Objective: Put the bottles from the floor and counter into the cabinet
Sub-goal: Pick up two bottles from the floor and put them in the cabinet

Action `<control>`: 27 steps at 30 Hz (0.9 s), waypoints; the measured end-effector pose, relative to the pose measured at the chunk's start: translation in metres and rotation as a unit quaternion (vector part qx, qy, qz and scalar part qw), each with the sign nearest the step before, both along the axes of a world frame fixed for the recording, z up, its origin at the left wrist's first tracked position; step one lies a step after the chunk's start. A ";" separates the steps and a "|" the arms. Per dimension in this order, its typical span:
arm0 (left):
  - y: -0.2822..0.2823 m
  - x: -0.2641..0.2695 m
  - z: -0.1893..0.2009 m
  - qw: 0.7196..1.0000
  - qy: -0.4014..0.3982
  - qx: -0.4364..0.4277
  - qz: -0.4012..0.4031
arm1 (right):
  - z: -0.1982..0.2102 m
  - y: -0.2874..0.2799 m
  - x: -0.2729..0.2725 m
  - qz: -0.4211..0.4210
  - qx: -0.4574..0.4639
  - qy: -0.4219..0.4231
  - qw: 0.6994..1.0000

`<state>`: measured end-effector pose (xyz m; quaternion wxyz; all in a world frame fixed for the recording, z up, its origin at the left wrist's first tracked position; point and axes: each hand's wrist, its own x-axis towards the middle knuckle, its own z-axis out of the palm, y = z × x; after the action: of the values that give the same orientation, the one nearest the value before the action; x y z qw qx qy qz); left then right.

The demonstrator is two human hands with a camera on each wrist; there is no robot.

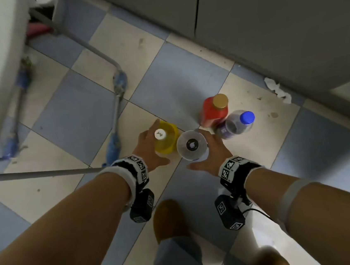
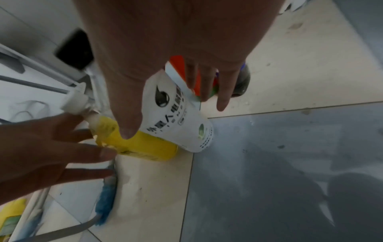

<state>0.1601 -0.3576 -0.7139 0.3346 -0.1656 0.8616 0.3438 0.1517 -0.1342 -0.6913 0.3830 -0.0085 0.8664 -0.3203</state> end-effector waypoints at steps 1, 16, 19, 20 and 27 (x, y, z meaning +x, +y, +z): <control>0.002 -0.003 -0.009 1.000 0.019 0.007 -0.004 | -0.010 -0.002 -0.001 -0.009 -0.010 0.018 1.000; 0.042 0.026 0.136 0.996 0.061 0.057 0.031 | 0.176 0.061 0.030 -0.202 -0.040 -0.019 0.978; 0.077 0.019 0.213 0.994 0.053 0.101 0.002 | 0.247 0.107 0.043 -0.293 -0.002 -0.021 0.956; 0.093 0.015 0.237 0.992 0.052 0.115 -0.012 | 0.269 0.124 0.048 -0.327 0.016 -0.021 0.945; 0.232 -0.025 0.345 0.967 0.069 0.191 -0.157 | 0.365 0.247 0.079 -0.525 0.161 -0.013 0.836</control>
<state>0.1348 -0.1260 -0.3694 0.3499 0.0625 0.8159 0.4560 0.2311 0.1126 -0.3264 0.1643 0.5130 0.7753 -0.3296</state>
